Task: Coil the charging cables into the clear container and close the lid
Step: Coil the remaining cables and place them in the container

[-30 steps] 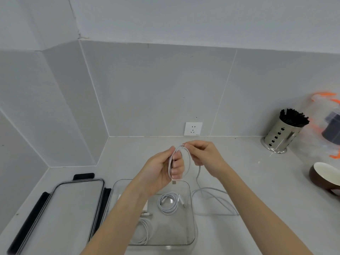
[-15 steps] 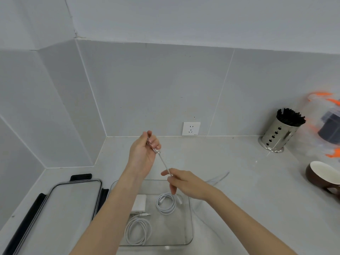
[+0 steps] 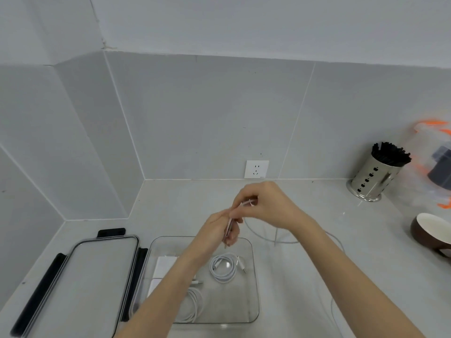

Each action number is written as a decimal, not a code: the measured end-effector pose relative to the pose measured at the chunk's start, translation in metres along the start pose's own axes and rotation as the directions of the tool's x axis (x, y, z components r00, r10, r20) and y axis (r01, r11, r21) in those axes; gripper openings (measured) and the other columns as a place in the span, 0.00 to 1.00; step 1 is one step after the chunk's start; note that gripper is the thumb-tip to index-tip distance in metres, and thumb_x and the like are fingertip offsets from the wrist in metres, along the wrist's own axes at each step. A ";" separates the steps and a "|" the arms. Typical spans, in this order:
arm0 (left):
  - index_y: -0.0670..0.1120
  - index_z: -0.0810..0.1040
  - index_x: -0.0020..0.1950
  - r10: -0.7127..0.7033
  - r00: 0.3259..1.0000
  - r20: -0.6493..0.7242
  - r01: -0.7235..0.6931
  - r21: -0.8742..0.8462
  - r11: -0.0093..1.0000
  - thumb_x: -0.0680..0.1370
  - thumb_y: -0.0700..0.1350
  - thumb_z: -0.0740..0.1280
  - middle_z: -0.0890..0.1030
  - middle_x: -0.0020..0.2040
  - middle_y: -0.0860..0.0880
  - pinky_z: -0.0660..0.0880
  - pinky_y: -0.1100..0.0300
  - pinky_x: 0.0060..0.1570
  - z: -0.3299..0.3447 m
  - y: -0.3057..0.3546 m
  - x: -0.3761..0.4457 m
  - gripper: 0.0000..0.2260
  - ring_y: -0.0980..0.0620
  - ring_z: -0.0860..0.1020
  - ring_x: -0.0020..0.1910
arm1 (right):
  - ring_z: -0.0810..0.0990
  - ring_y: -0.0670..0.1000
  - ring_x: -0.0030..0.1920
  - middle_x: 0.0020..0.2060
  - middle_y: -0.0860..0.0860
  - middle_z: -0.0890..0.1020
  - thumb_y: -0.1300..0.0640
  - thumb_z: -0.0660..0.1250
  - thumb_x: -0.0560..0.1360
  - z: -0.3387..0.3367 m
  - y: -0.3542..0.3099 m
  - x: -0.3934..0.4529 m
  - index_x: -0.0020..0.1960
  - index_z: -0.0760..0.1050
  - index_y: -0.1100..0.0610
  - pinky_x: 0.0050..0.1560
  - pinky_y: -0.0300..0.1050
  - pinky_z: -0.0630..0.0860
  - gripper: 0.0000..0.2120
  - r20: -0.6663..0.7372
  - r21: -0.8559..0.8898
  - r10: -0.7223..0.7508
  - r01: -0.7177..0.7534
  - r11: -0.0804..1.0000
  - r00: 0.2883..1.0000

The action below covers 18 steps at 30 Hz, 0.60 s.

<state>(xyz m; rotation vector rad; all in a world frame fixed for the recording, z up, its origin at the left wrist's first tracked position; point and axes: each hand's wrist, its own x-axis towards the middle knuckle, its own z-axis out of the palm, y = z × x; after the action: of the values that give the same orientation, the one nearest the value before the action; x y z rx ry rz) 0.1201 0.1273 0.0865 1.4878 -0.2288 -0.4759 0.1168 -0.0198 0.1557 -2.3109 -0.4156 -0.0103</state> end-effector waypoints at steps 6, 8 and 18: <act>0.45 0.71 0.32 -0.040 0.968 0.247 0.178 -0.565 0.806 0.77 0.50 0.53 0.60 0.18 0.56 0.58 0.66 0.19 -0.006 0.021 -0.008 0.17 0.59 0.58 0.16 | 0.73 0.40 0.30 0.27 0.42 0.80 0.60 0.70 0.72 -0.003 0.024 0.002 0.39 0.81 0.56 0.35 0.31 0.68 0.03 -0.070 0.412 0.105 -0.068 0.909 0.992; 0.46 0.74 0.31 0.043 0.950 0.310 0.191 -0.683 0.705 0.74 0.49 0.59 0.57 0.21 0.55 0.61 0.66 0.20 -0.013 0.027 -0.006 0.14 0.57 0.56 0.19 | 0.70 0.42 0.27 0.26 0.44 0.76 0.57 0.66 0.75 0.006 0.033 0.000 0.41 0.82 0.55 0.32 0.33 0.66 0.07 -0.079 0.424 0.145 -0.098 0.900 0.986; 0.46 0.67 0.37 0.112 0.978 -0.178 -0.209 -0.746 0.632 0.81 0.45 0.51 0.66 0.24 0.54 0.67 0.67 0.26 -0.029 0.047 0.019 0.14 0.57 0.65 0.22 | 0.67 0.44 0.19 0.26 0.50 0.73 0.53 0.56 0.80 0.055 0.030 -0.017 0.58 0.76 0.47 0.22 0.37 0.69 0.12 0.264 0.186 0.191 -0.244 0.952 0.946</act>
<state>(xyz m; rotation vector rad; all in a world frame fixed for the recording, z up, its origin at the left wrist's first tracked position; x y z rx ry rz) 0.1574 0.1451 0.1274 0.6339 -0.0447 -0.2755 0.1027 -0.0055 0.0937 -2.1342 -0.2639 0.4130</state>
